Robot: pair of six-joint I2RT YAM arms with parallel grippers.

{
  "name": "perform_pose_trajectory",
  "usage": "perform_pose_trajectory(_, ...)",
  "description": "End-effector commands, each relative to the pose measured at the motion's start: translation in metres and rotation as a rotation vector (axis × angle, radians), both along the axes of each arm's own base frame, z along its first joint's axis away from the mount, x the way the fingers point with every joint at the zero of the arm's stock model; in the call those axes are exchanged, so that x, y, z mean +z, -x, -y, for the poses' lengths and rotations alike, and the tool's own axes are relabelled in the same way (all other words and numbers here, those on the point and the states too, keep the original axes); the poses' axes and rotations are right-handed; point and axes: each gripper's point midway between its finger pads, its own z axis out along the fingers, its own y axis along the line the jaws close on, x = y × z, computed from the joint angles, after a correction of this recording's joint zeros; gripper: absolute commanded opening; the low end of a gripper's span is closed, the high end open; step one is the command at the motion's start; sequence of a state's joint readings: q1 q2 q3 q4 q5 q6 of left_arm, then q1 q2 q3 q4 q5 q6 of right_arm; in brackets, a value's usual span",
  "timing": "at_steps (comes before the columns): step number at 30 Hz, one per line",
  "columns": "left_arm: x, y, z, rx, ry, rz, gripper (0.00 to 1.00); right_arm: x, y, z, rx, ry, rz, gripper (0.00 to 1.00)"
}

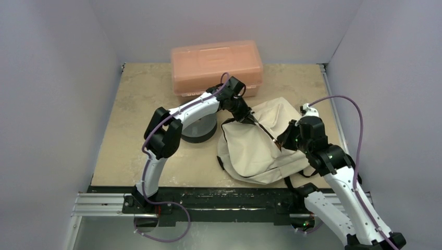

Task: Pack the student bag
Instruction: Zip the student bag at the center of the board, then adjust the student bag at the center of the board.

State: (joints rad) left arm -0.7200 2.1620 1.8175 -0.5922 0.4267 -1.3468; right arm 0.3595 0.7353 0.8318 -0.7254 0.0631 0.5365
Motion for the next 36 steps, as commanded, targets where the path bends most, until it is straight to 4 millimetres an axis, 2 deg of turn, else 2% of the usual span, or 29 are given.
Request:
perform_pose_trajectory(1,-0.009,-0.025,-0.018,0.051,-0.030,0.041,0.00,0.026,0.017,0.016,-0.141,-0.075,0.020,0.00)
perform_pose_trajectory(7,-0.008,-0.027,-0.020,0.051,-0.025,0.041,0.00,0.026,0.043,0.032,-0.228,-0.118,0.013,0.00)
perform_pose_trajectory(14,-0.004,-0.027,-0.019,0.045,-0.019,0.045,0.00,0.012,0.066,0.041,-0.293,-0.152,-0.034,0.00)
perform_pose_trajectory(20,0.002,-0.025,-0.015,0.028,0.009,0.048,0.02,-0.005,0.067,0.054,-0.366,-0.094,-0.070,0.00)
perform_pose_trajectory(25,0.009,-0.026,-0.016,0.025,0.013,0.075,0.00,-0.010,0.065,0.064,-0.412,-0.034,-0.101,0.00)
perform_pose_trajectory(29,0.005,-0.030,-0.020,0.034,0.001,0.070,0.00,-0.005,0.072,0.073,-0.486,-0.062,-0.090,0.00)
perform_pose_trajectory(34,0.002,-0.035,-0.027,0.050,-0.014,0.073,0.00,0.005,0.078,0.074,-0.515,-0.136,-0.044,0.00)
perform_pose_trajectory(36,0.003,-0.034,-0.025,0.042,-0.003,0.072,0.00,0.006,0.074,0.070,-0.484,-0.136,-0.031,0.00)
